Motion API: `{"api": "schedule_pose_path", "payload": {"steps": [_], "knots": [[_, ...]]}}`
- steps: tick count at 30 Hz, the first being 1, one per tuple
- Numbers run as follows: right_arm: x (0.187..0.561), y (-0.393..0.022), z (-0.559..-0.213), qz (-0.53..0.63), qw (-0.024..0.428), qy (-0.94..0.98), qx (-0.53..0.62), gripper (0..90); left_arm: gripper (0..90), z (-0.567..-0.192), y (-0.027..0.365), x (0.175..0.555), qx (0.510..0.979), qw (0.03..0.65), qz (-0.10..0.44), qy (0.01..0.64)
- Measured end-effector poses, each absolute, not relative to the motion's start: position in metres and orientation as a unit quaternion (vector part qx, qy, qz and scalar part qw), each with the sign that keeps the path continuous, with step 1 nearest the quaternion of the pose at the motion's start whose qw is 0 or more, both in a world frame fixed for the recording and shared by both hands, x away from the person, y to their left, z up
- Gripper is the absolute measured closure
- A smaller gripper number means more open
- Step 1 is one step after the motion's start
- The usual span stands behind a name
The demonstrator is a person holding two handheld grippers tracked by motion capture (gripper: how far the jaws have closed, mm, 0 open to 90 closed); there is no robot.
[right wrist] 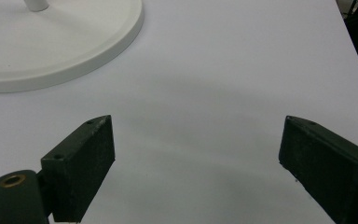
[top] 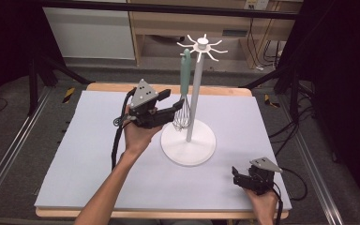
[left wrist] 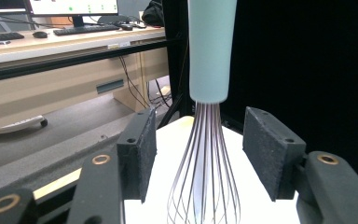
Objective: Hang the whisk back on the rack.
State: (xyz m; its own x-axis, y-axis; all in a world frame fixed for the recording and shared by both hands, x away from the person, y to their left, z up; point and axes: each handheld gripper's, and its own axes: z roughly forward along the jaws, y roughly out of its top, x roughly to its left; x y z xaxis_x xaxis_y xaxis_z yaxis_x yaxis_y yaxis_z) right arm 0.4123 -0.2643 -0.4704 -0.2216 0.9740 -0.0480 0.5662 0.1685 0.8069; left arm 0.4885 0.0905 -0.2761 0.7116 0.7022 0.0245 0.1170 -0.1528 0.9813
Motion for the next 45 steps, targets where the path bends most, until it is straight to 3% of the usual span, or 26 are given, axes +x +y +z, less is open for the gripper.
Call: {"api": "schedule_pose_path", "payload": {"steps": [27,45], "knots": [[0.412,-0.264,-0.471,0.341,0.3,0.702,0.549,11.0,38.7,-0.324,0.14,0.467,0.725,0.565,0.247,0.306],[0.412,-0.264,-0.471,0.34,0.3,0.702,0.55,10.9,38.4,-0.382,0.175,0.463,0.728,0.538,0.232,0.356]]}}
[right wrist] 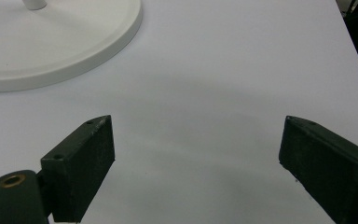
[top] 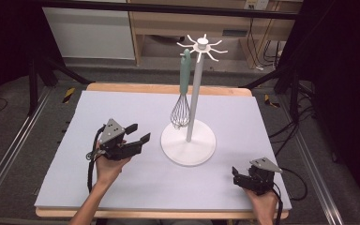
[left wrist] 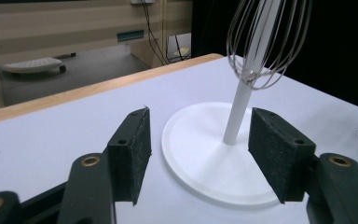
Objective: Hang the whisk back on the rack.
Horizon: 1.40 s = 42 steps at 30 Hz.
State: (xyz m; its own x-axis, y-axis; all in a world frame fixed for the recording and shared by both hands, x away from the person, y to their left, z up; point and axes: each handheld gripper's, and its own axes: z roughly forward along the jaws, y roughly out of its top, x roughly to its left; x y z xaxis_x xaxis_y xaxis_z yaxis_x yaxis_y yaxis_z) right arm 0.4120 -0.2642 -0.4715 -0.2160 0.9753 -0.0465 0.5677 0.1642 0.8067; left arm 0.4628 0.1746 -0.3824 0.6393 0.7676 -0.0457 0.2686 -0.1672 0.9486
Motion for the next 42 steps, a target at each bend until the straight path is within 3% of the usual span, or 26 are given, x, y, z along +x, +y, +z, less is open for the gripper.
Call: {"api": "schedule_pose_path", "payload": {"steps": [42], "knots": [[0.41,-0.271,-0.474,0.333,0.303,0.698,0.557,10.0,37.5,-0.464,0.266,0.441,0.722,0.436,0.244,0.479]]}}
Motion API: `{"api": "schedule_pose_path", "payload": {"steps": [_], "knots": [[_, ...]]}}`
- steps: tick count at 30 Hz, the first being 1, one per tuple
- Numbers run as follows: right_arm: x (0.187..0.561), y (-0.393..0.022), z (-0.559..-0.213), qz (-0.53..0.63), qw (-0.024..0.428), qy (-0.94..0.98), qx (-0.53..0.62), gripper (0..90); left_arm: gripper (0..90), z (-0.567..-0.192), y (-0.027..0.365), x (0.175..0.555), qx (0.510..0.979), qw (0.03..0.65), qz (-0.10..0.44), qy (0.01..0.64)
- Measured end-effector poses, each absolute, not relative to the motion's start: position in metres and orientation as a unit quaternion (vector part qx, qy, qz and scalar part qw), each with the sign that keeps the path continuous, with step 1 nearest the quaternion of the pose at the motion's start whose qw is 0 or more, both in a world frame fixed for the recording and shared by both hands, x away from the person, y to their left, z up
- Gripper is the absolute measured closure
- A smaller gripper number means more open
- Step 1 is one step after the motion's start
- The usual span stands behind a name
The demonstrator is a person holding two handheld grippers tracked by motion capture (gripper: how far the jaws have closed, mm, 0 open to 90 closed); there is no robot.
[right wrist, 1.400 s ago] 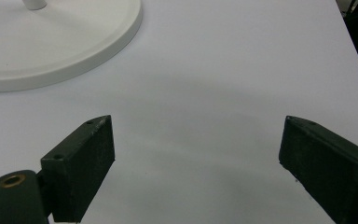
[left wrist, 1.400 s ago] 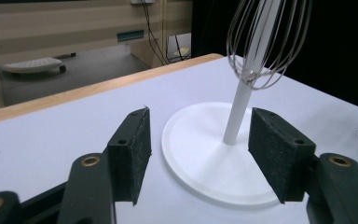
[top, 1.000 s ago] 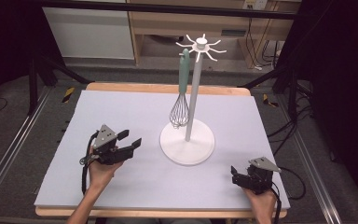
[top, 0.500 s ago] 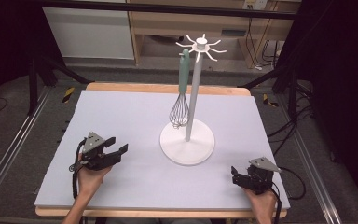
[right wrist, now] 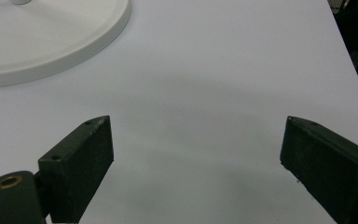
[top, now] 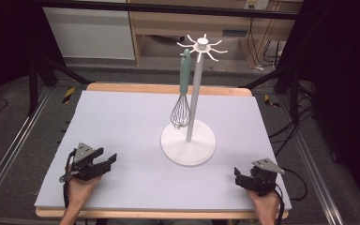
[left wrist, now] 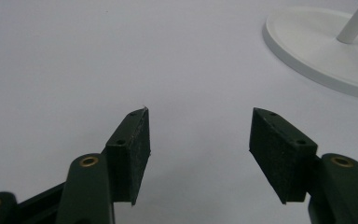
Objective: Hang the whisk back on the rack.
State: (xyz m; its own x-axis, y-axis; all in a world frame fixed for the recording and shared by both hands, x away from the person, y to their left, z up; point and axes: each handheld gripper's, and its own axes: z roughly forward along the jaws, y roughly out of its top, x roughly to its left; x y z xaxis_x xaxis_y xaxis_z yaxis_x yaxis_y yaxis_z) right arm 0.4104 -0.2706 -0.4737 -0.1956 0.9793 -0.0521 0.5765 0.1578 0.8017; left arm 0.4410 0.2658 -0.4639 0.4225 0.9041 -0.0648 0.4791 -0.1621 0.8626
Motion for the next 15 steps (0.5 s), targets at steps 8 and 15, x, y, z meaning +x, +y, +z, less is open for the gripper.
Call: {"api": "schedule_pose_path", "payload": {"steps": [8,15], "knots": [[0.41,-0.272,-0.474,0.331,0.304,0.696,0.56,9.8,37.3,-0.471,0.28,0.432,0.717,0.418,0.253,0.496],[0.408,-0.271,-0.474,0.329,0.305,0.698,0.559,9.7,36.9,-0.476,0.293,0.426,0.704,0.415,0.261,0.514]]}}
